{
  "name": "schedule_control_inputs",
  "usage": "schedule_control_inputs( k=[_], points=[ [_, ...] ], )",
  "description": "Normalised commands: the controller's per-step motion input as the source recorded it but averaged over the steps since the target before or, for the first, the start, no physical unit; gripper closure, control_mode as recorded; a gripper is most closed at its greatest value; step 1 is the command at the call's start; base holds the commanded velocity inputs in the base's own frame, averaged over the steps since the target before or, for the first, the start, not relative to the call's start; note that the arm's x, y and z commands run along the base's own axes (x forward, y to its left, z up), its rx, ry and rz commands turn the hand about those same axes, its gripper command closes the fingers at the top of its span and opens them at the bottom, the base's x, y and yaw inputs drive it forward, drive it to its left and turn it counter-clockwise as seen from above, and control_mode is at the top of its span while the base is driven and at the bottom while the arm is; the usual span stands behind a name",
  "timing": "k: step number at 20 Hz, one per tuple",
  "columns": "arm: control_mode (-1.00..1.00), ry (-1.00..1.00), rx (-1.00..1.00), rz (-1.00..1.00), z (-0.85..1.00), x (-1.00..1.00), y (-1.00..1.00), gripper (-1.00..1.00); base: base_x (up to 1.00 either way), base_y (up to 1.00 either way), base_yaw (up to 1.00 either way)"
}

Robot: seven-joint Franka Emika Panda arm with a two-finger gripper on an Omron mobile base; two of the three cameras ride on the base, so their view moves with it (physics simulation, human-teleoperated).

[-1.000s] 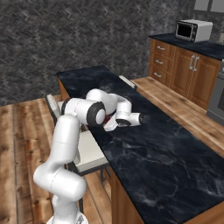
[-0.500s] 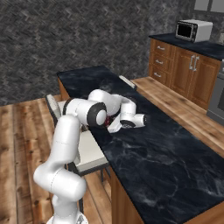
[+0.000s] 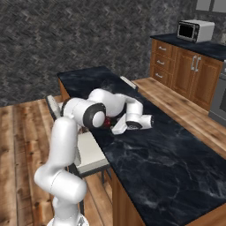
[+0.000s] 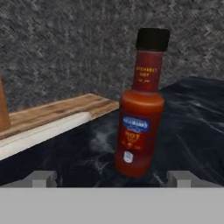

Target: Move the condiment bottle and ketchup from the cabinet to the dining counter.

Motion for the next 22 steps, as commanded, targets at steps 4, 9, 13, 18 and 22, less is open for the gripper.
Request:
schedule_control_inputs(
  k=[4, 9, 13, 18, 22],
  points=[
    [-1.00, 0.07, 0.00, -0.06, 0.47, -0.52, -0.19, -1.00, 0.00, 0.00, 0.00],
    [-1.00, 0.07, 0.00, -0.13, 0.49, -0.54, -0.21, -1.00, 0.00, 0.00, 0.00],
    [-1.00, 0.06, 0.00, -0.21, 0.48, -0.53, -0.24, -1.00, 0.00, 0.00, 0.00],
    [-1.00, 0.08, -0.01, -0.23, 0.54, -0.46, -0.18, -1.00, 0.00, 0.00, 0.00],
    [-1.00, 0.17, -0.03, -0.18, 0.63, -0.40, -0.11, -1.00, 0.00, 0.00, 0.00]
  ],
)
